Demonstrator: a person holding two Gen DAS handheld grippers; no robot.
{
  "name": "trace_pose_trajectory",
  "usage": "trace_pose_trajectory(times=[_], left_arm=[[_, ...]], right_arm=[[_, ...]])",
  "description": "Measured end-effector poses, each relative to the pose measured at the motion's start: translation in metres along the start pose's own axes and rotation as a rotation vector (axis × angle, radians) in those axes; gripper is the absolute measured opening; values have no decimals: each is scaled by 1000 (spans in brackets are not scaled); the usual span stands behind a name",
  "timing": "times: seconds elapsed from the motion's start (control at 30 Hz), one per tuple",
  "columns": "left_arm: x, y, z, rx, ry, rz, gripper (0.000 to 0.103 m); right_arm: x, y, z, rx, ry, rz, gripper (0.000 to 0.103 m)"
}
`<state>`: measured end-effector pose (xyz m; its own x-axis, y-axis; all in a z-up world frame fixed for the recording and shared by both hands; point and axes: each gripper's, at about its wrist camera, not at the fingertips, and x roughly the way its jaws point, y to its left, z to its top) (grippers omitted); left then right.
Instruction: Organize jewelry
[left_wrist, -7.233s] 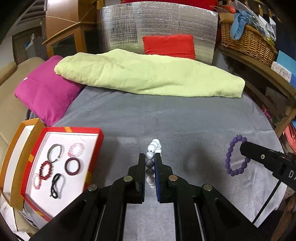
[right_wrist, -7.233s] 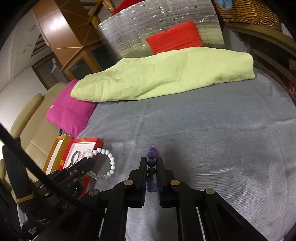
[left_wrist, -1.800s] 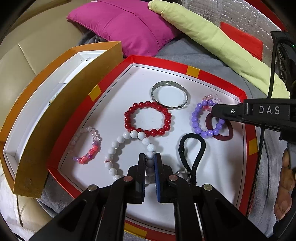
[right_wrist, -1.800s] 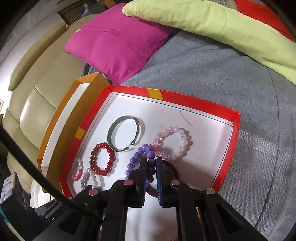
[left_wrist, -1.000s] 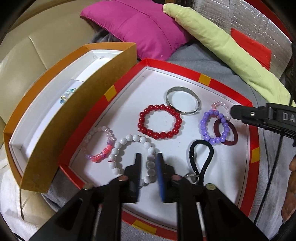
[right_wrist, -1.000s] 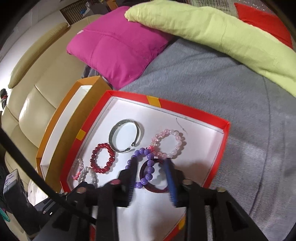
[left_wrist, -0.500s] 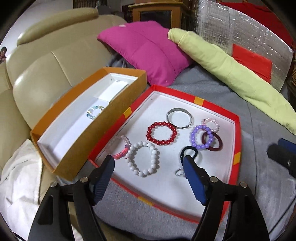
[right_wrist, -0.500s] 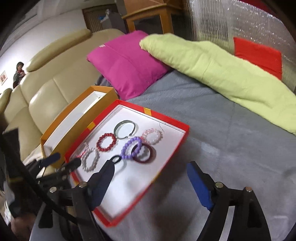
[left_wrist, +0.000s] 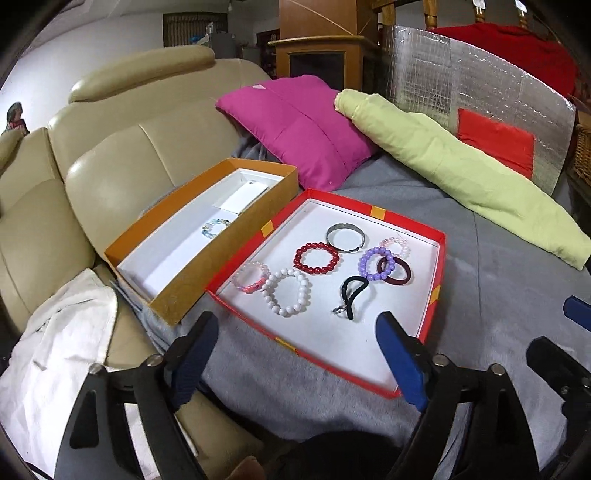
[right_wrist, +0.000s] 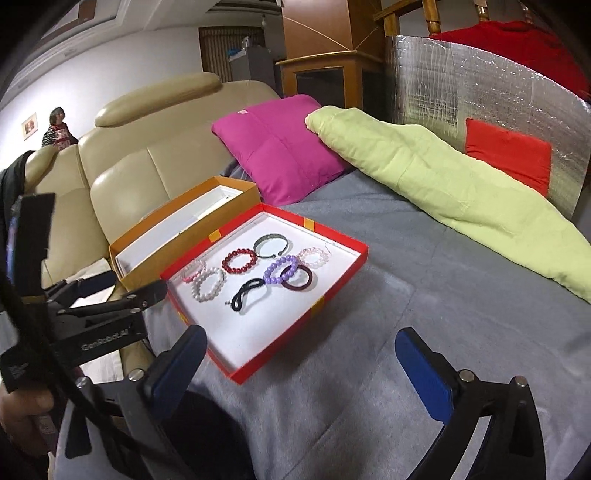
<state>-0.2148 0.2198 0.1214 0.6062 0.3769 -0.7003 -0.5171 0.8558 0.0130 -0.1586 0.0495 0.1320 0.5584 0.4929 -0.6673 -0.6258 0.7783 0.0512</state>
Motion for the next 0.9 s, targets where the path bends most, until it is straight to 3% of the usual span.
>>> trace_pose_trajectory(times=[0.67, 0.9], left_arm=[[-25, -9, -16, -14, -30, -42, 98], [-25, -16, -16, 5, -34, 3, 100]], right_arm=[[-3, -2, -20, 46, 15, -66, 103], [3, -2, -19, 48, 21, -74, 103]])
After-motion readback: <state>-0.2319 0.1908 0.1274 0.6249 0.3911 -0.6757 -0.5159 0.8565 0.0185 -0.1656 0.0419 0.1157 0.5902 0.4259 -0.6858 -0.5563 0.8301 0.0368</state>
